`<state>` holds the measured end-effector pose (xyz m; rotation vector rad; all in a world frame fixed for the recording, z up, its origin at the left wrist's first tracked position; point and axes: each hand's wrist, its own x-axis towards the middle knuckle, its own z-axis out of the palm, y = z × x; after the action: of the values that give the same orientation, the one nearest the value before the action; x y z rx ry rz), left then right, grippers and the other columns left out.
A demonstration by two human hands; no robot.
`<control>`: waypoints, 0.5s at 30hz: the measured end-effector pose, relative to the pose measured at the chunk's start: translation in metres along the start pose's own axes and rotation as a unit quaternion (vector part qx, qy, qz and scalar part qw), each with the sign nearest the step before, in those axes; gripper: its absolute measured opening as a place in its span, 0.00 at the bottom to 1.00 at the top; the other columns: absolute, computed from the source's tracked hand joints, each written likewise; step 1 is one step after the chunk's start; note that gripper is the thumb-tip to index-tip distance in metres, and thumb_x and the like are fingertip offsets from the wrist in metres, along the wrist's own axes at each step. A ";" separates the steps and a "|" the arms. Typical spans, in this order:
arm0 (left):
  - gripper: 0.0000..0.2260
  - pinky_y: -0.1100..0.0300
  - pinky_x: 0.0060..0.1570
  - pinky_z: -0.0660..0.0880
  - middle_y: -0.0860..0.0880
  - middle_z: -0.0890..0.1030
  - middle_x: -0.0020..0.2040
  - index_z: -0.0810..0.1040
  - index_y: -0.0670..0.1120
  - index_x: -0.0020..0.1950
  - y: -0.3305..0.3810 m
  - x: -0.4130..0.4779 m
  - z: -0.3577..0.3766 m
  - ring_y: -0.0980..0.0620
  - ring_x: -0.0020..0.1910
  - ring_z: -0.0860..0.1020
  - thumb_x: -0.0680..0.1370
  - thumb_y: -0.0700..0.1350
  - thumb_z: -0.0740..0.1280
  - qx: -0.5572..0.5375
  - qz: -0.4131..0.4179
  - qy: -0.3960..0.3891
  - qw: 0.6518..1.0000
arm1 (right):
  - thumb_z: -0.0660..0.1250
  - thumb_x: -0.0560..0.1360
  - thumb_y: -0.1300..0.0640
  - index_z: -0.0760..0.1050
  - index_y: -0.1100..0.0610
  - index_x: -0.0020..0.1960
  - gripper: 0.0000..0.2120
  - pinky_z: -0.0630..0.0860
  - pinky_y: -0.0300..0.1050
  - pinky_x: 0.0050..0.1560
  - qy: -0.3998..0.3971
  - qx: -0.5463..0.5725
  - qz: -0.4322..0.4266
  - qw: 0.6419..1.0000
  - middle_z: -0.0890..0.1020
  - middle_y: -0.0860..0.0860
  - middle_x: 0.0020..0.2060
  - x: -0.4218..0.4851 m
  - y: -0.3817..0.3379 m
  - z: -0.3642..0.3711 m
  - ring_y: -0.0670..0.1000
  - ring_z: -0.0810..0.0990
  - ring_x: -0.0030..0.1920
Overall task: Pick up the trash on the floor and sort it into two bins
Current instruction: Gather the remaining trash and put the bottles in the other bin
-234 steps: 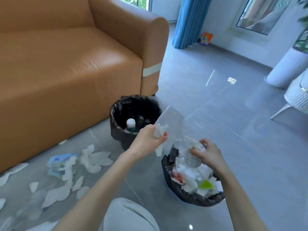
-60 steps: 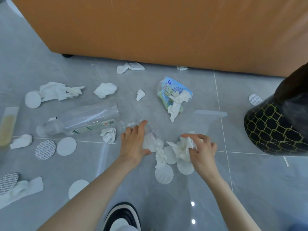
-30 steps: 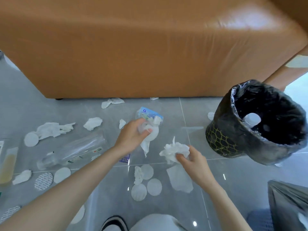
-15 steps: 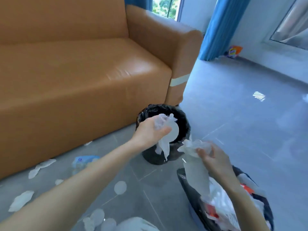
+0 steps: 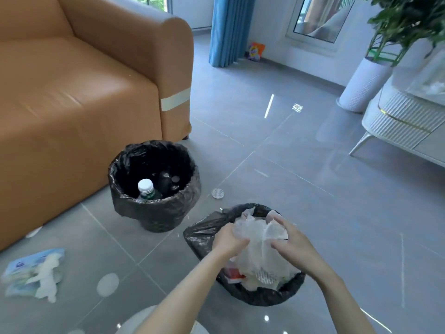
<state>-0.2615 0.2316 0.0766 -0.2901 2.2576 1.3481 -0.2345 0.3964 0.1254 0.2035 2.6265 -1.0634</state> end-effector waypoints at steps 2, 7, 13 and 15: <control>0.06 0.55 0.48 0.78 0.48 0.80 0.44 0.74 0.47 0.45 -0.009 -0.001 0.009 0.48 0.44 0.80 0.71 0.45 0.66 0.004 0.002 0.006 1.000 | 0.61 0.74 0.61 0.66 0.48 0.71 0.26 0.65 0.40 0.63 0.046 0.004 -0.008 0.999 0.71 0.45 0.68 -0.001 0.005 -0.003 0.47 0.68 0.68; 0.05 0.59 0.42 0.73 0.50 0.81 0.44 0.75 0.49 0.46 -0.020 0.003 0.017 0.49 0.44 0.78 0.72 0.48 0.66 0.024 0.022 0.033 0.999 | 0.58 0.80 0.55 0.53 0.46 0.77 0.28 0.50 0.44 0.76 0.041 -0.065 -0.099 0.992 0.52 0.44 0.76 0.009 0.014 0.035 0.46 0.49 0.77; 0.27 0.63 0.47 0.70 0.45 0.75 0.62 0.64 0.42 0.70 -0.034 0.004 0.021 0.48 0.58 0.75 0.74 0.49 0.68 0.035 0.014 -0.031 0.999 | 0.48 0.83 0.52 0.42 0.36 0.75 0.25 0.44 0.63 0.74 -0.037 -0.207 -0.080 0.974 0.32 0.39 0.73 0.028 0.044 0.082 0.53 0.32 0.75; 0.29 0.63 0.46 0.71 0.46 0.75 0.60 0.59 0.42 0.73 -0.037 0.005 0.014 0.52 0.54 0.75 0.75 0.45 0.67 0.039 0.018 -0.056 0.998 | 0.46 0.83 0.49 0.38 0.40 0.76 0.26 0.42 0.65 0.73 -0.028 -0.282 -0.069 0.957 0.31 0.44 0.74 0.032 0.050 0.087 0.56 0.31 0.75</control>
<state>-0.2460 0.2262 0.0406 -0.1434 2.2248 1.2597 -0.2336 0.3720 0.0233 -0.1356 2.7932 -0.3109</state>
